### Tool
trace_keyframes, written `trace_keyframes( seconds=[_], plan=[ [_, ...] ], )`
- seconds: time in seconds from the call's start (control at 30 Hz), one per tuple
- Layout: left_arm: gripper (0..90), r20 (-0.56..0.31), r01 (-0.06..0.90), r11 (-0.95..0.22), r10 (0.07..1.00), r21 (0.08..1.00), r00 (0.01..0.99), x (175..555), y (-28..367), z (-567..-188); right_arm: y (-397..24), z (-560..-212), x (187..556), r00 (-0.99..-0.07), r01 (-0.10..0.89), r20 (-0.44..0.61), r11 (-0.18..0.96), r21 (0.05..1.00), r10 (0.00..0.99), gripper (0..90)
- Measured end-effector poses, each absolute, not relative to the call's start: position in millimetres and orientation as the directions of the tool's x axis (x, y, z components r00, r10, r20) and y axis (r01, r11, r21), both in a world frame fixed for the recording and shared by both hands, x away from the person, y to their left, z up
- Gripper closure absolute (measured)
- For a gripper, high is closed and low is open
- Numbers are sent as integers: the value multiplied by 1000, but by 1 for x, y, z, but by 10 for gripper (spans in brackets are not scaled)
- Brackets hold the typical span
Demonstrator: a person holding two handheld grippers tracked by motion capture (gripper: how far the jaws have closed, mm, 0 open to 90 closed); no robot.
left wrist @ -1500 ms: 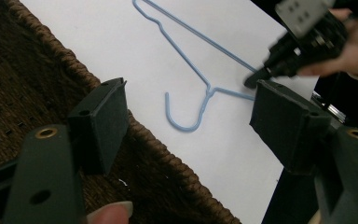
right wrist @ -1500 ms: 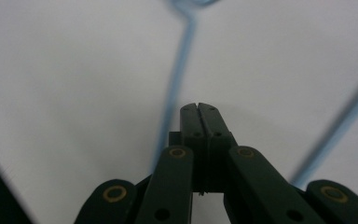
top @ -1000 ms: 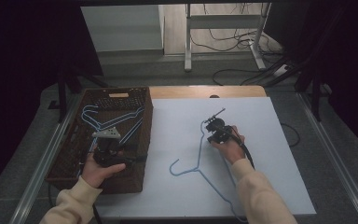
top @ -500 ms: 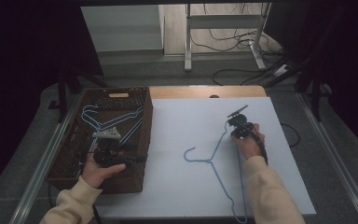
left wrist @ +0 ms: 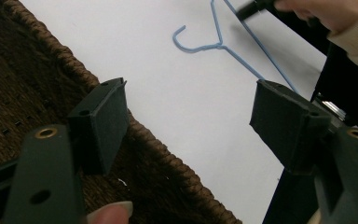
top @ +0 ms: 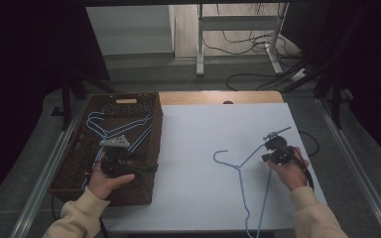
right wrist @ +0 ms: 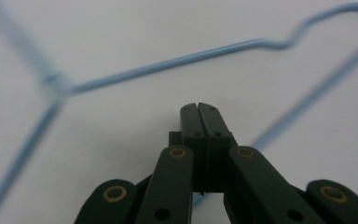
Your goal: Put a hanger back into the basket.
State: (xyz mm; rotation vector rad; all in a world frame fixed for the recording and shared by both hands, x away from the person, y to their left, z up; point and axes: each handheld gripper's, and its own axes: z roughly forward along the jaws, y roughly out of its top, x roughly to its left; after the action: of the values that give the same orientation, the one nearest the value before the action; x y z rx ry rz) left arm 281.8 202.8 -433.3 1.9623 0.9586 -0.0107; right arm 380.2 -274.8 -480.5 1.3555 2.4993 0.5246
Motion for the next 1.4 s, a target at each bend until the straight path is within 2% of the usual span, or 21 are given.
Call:
trace_keyframes(
  seconds=[0.03,0.07,0.23,0.4,0.57,0.77,0.93,1.1,1.27,1.3,1.4],
  plan=[
    [275,-366,625,-272,617,731,696,282,203,-433,-275,-480,380,-536,753,-47,502,425,843,898],
    [275,-366,626,-272,617,731,696,282,203,-433,-266,-480,363,-597,722,-27,553,415,801,898],
    [275,-363,622,-277,613,733,701,281,201,-433,-252,-482,336,-668,684,26,600,415,743,898],
    [275,-362,619,-277,611,735,704,281,200,-432,-231,-488,314,-732,647,59,664,374,679,898],
    [275,-362,619,-278,611,734,704,281,200,-432,-221,-493,308,-751,635,67,691,346,656,898],
    [276,-362,619,-277,611,735,704,281,200,-432,-215,-493,308,-749,639,85,682,357,657,898],
    [276,-363,620,-275,612,735,702,280,201,-432,-218,-496,306,-727,665,85,667,336,682,898],
    [276,-364,621,-277,612,733,702,281,200,-433,-217,-497,305,-737,655,111,664,360,667,898],
    [276,-362,620,-277,613,734,703,281,199,-432,-195,-495,302,-778,608,123,690,393,616,898],
    [275,-359,618,-282,611,734,705,281,198,-432,-181,-502,302,-792,597,129,712,370,597,896],
    [276,-361,618,-279,611,735,705,280,199,-432,-174,-499,302,-800,582,100,723,373,592,898]
  ],
)
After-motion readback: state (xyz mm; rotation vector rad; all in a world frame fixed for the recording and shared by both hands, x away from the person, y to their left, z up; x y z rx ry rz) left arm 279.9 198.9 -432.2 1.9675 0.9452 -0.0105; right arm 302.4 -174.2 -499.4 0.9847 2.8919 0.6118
